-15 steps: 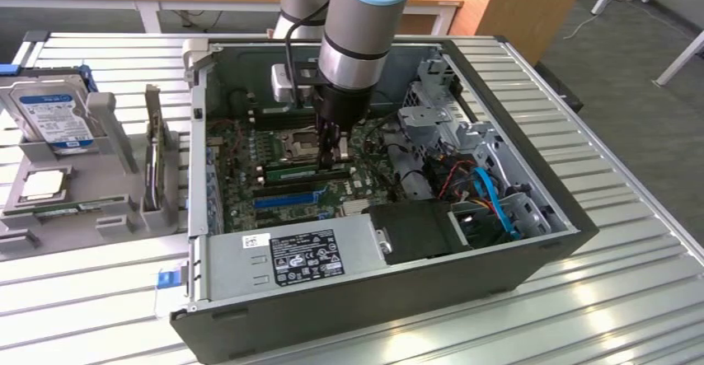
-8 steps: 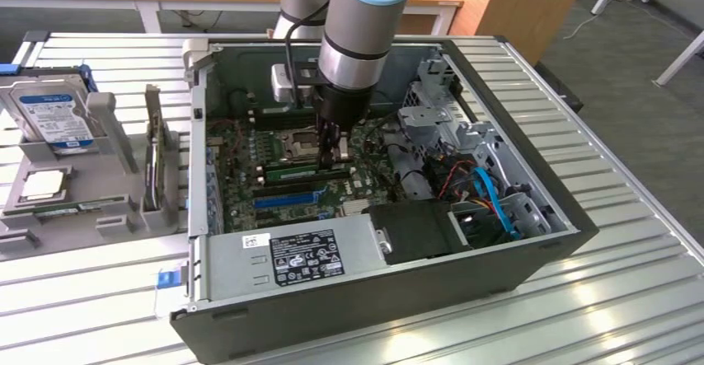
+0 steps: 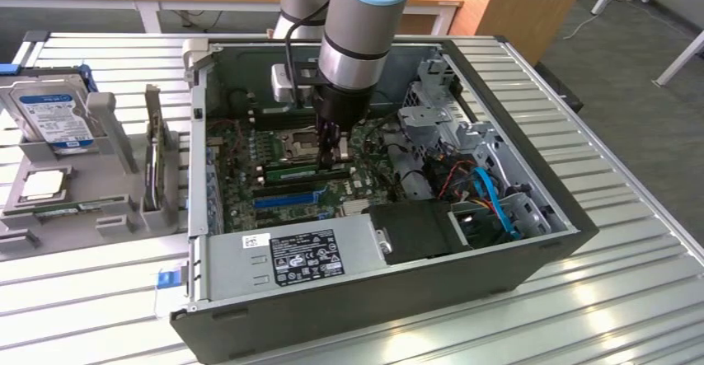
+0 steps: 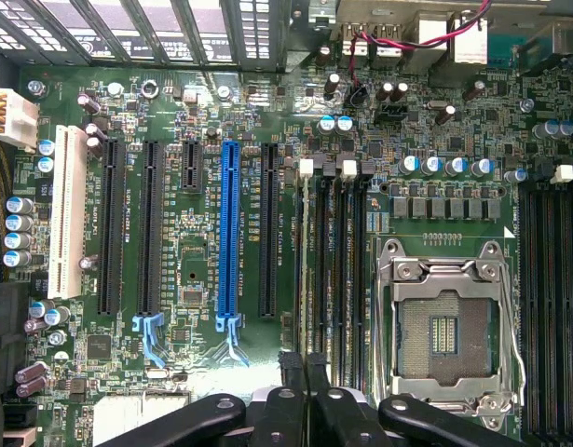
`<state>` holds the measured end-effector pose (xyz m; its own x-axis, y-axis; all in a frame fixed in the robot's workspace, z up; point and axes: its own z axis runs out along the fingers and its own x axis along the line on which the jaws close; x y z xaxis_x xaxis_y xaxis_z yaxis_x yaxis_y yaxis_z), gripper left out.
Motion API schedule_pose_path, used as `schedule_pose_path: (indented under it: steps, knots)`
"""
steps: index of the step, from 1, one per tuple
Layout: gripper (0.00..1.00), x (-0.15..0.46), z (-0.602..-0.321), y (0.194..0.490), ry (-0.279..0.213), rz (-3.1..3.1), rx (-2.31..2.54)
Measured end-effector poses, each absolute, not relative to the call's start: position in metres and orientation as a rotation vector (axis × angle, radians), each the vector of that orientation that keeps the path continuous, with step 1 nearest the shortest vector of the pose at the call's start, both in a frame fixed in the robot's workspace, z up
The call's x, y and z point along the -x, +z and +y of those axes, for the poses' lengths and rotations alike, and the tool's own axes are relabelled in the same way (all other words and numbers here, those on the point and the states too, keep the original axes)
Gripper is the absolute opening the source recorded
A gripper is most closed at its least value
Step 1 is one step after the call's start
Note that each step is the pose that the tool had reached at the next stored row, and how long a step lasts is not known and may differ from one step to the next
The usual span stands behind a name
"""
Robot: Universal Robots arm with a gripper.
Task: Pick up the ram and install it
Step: 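Press down the ram until it locks into place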
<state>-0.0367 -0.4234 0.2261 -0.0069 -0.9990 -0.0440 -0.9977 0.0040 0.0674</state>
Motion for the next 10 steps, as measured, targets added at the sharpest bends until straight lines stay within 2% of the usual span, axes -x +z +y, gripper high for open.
schedule_pose_path:
  steps: [10]
  knots:
    - [0.12, 0.0367, -0.4234, 0.2261, -0.123, -2.214, -2.202]
